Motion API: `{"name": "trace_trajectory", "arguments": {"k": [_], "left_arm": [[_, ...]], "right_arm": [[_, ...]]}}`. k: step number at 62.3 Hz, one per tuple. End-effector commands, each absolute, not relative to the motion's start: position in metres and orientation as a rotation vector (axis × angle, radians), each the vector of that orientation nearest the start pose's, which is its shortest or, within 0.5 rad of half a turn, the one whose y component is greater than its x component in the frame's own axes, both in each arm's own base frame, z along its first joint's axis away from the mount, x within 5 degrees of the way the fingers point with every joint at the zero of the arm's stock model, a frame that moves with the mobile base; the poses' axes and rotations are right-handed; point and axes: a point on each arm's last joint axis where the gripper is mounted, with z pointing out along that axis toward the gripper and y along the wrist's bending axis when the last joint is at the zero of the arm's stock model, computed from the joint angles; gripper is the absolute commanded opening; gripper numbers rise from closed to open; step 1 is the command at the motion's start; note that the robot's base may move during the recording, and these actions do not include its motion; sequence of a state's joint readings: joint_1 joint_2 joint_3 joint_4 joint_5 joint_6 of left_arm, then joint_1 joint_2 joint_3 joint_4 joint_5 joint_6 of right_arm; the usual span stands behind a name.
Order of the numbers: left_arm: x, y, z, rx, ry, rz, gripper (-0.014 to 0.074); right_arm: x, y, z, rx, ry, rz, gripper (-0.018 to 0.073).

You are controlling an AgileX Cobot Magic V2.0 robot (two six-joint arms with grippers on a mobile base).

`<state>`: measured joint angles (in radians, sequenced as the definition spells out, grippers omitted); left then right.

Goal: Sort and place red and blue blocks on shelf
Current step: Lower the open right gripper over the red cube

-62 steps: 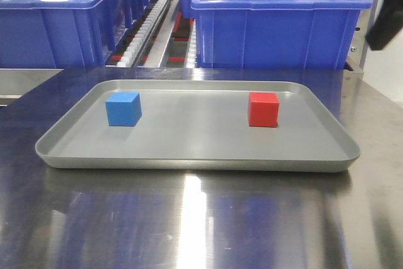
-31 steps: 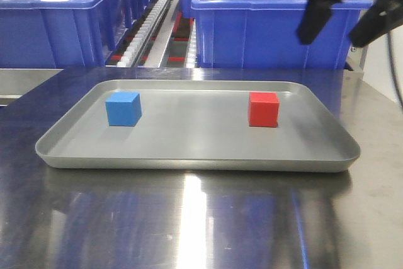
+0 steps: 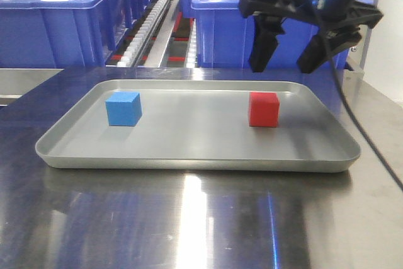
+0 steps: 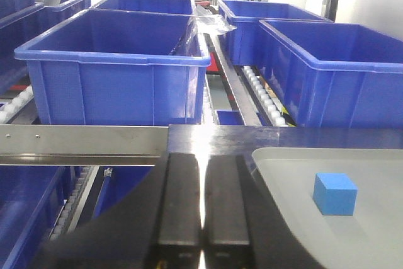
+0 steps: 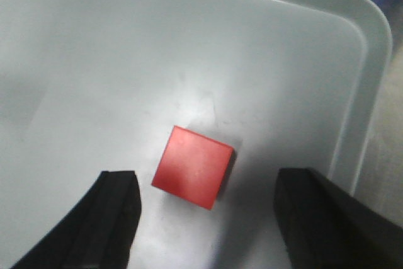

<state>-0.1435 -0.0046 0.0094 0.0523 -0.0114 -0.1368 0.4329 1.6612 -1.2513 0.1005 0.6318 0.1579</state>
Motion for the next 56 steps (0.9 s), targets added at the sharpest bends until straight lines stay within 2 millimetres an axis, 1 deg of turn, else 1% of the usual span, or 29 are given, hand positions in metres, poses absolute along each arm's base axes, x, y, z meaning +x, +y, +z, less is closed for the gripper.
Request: {"name": "trace_trajectory", "arguments": {"k": [1, 10, 25, 38, 56], "left_arm": [[0.054, -0.009, 0.21, 0.05, 1.402, -0.198, 0.0123], [0.054, -0.009, 0.21, 0.05, 1.402, -0.198, 0.0123], [0.054, -0.009, 0.21, 0.05, 1.402, -0.198, 0.0123], [0.054, -0.009, 0.21, 0.05, 1.402, -0.198, 0.0123], [0.054, -0.009, 0.21, 0.05, 1.402, -0.198, 0.0123]], "right_arm": [[0.331, 0.159, 0.292, -0.267, 2.448, 0.37, 0.0562], [0.338, 0.162, 0.289, -0.271, 2.474, 0.363, 0.0562], [0.345, 0.167, 0.277, -0.267, 2.512, 0.363, 0.0562], [0.346, 0.176, 0.271, -0.282, 2.524, 0.381, 0.0562], [0.349, 0.18, 0.259, -0.292, 2.553, 0.374, 0.0562]]}}
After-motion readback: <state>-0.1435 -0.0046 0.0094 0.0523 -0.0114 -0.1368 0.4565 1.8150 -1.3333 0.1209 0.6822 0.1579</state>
